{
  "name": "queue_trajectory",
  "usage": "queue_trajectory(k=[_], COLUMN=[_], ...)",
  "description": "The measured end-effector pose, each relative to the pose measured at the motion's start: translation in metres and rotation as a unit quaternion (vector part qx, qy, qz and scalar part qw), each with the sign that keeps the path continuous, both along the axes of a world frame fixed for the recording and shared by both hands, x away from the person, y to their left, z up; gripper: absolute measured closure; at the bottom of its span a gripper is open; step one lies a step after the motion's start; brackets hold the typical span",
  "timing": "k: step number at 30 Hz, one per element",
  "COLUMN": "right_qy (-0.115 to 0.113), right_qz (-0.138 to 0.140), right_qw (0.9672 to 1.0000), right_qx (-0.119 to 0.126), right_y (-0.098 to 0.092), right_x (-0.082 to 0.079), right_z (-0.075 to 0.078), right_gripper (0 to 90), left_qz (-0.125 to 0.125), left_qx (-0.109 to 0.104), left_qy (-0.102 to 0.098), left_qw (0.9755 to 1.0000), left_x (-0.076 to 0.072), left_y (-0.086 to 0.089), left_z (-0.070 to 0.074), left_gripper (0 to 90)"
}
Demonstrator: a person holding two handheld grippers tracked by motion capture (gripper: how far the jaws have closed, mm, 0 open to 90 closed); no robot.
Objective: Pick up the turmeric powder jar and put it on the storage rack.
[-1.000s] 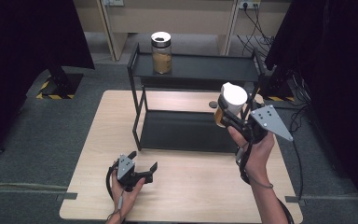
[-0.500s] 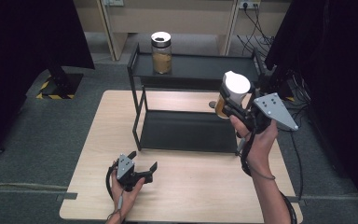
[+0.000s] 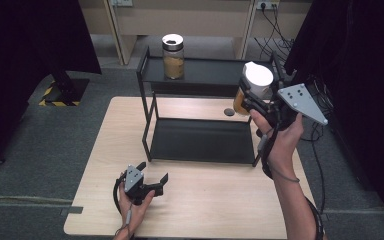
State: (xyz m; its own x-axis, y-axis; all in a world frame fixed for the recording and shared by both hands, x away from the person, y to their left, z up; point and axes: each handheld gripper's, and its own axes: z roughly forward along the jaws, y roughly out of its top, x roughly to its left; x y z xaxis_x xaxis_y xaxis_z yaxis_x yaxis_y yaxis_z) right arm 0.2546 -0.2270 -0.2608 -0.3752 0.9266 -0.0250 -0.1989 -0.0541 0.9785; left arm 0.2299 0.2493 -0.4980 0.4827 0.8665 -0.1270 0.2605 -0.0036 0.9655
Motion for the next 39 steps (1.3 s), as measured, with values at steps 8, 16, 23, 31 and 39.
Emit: queue_trajectory(k=[8, 16, 23, 31, 39], right_qy=[0.000, 0.004, 0.008, 0.014, 0.029], right_qz=[-0.006, -0.013, -0.017, -0.027, -0.048], right_qw=[1.0000, 0.9999, 0.9998, 0.9995, 0.9984], right_qx=[-0.001, 0.000, -0.002, -0.007, -0.013], right_y=[0.005, 0.008, 0.010, 0.016, 0.024], right_x=[0.006, 0.012, 0.019, 0.036, 0.059], right_z=[0.012, 0.018, 0.025, 0.045, 0.061], right_gripper=[31.1, 31.1, 31.1, 31.1, 31.1], left_qz=[0.000, -0.001, 0.001, 0.002, 0.002], left_qx=[-0.001, 0.000, -0.003, -0.005, -0.009], left_qy=[0.000, 0.000, 0.000, 0.001, 0.003], left_qw=[1.0000, 1.0000, 1.0000, 1.0000, 1.0000], left_x=[0.000, 0.000, 0.000, 0.000, 0.001], left_y=[0.000, 0.000, 0.001, 0.001, 0.002], left_z=[0.000, 0.000, -0.001, -0.001, -0.001], left_gripper=[1.2, 1.2, 1.0, 1.0, 1.1])
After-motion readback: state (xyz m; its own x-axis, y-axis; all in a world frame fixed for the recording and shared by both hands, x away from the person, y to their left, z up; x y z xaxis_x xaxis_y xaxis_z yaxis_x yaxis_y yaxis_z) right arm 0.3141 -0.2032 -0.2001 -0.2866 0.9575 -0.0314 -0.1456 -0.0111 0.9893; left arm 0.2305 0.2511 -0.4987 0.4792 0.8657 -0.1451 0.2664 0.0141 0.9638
